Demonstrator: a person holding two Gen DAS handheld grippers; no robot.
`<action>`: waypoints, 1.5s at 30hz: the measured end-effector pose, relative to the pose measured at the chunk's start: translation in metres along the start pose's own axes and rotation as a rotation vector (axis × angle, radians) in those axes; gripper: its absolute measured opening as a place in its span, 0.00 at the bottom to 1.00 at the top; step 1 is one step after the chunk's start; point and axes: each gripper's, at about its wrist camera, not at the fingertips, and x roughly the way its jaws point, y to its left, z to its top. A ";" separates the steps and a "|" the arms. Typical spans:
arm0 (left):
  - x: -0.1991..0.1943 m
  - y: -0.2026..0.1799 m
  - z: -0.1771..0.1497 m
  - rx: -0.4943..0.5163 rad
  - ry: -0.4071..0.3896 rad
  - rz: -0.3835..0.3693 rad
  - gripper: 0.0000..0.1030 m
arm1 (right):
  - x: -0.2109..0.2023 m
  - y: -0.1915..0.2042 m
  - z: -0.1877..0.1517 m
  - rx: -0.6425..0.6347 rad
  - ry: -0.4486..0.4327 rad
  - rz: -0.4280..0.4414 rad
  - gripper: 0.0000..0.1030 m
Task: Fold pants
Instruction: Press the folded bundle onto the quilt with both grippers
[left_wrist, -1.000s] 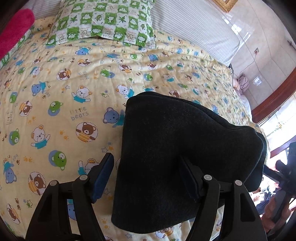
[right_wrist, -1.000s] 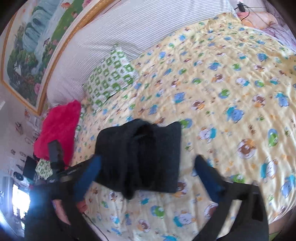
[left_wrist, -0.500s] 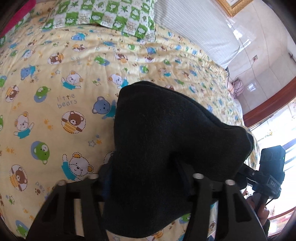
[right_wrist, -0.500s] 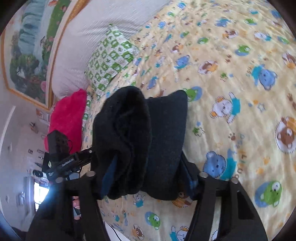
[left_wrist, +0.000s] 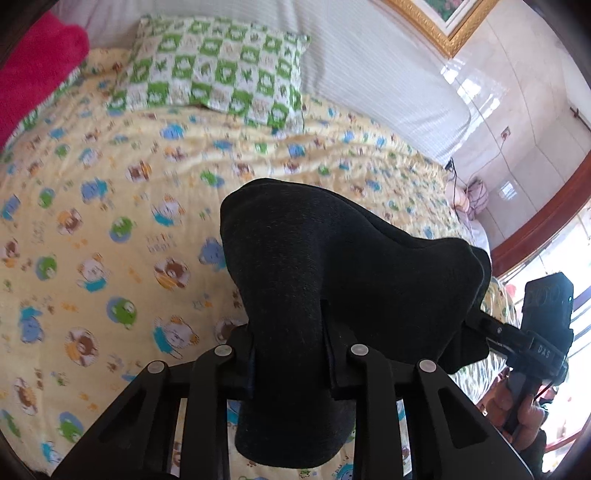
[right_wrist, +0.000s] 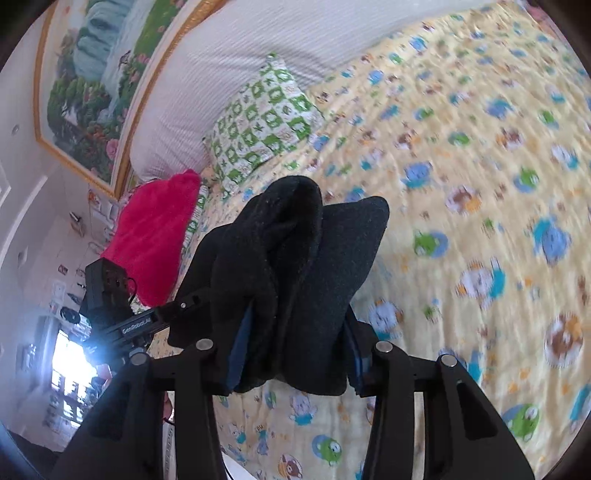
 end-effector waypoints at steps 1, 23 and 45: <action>-0.003 0.001 0.003 -0.001 -0.011 0.008 0.26 | 0.001 0.003 0.005 -0.013 -0.002 0.003 0.44; 0.006 0.037 0.048 -0.062 -0.068 0.218 0.26 | 0.090 0.028 0.081 -0.152 0.111 0.036 0.44; 0.036 0.048 0.061 -0.050 -0.061 0.294 0.26 | 0.143 0.004 0.109 -0.149 0.203 0.026 0.45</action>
